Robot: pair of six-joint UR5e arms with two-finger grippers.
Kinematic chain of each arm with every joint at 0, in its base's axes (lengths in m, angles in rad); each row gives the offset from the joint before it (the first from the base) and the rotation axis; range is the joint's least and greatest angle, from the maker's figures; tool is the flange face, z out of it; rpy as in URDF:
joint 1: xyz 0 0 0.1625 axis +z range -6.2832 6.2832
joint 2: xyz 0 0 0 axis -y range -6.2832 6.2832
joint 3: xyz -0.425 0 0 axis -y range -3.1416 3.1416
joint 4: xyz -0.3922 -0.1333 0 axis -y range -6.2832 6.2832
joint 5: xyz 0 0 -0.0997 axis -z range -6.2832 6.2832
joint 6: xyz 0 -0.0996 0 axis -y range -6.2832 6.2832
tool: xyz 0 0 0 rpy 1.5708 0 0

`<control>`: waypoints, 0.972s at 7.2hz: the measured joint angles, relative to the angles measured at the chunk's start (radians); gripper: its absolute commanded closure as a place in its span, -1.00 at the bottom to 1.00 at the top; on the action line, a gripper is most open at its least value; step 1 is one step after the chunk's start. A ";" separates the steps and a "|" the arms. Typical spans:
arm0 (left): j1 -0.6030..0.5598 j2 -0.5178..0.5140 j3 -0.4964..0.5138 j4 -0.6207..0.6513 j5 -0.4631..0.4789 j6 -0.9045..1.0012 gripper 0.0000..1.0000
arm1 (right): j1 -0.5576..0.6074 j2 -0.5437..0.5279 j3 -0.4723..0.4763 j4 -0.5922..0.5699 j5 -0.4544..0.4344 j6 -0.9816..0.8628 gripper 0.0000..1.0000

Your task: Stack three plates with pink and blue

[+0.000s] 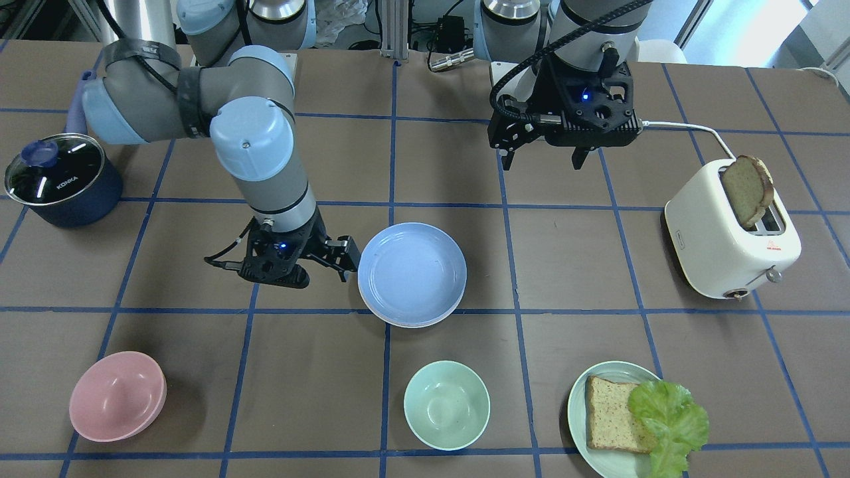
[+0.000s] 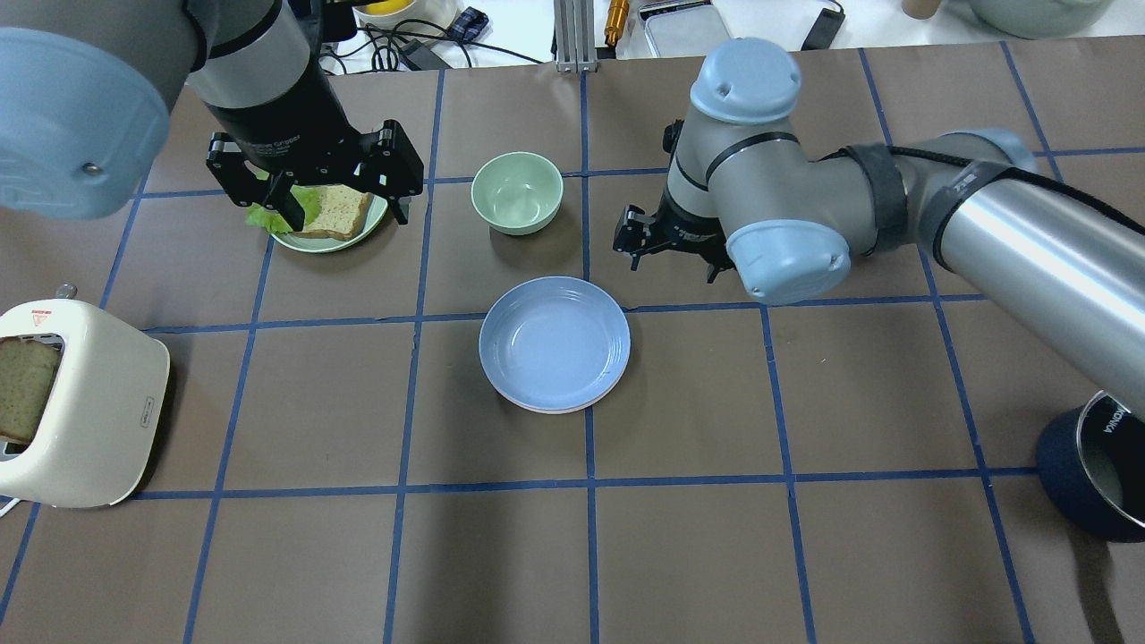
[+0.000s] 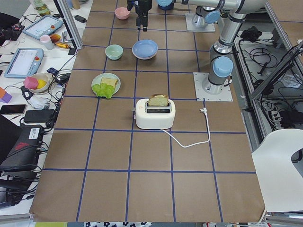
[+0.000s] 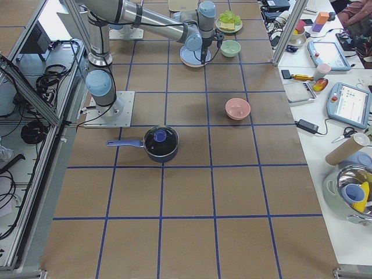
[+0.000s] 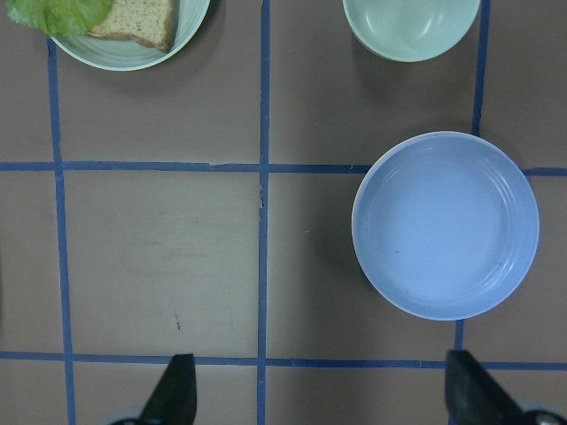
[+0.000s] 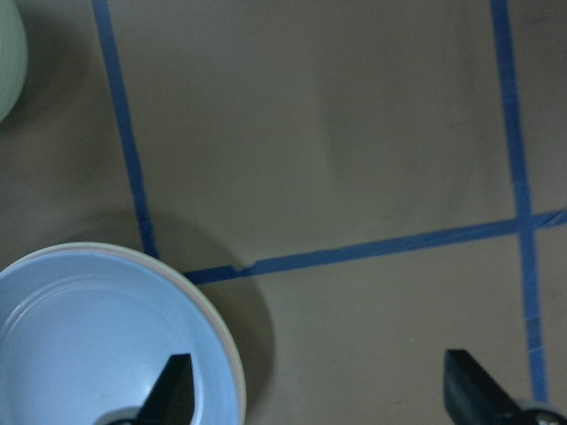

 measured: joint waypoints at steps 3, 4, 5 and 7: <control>0.000 0.000 -0.001 0.000 0.000 0.000 -1.00 | -0.109 -0.054 -0.163 0.274 -0.053 -0.203 -1.00; 0.000 0.000 -0.001 0.000 0.001 0.000 -1.00 | -0.129 -0.067 -0.225 0.354 -0.058 -0.238 -1.00; 0.000 0.001 -0.001 0.000 0.001 0.000 -1.00 | -0.146 -0.076 -0.270 0.406 -0.060 -0.258 -1.00; 0.000 0.001 -0.002 0.000 0.002 0.000 -1.00 | -0.158 -0.099 -0.294 0.449 -0.060 -0.270 -1.00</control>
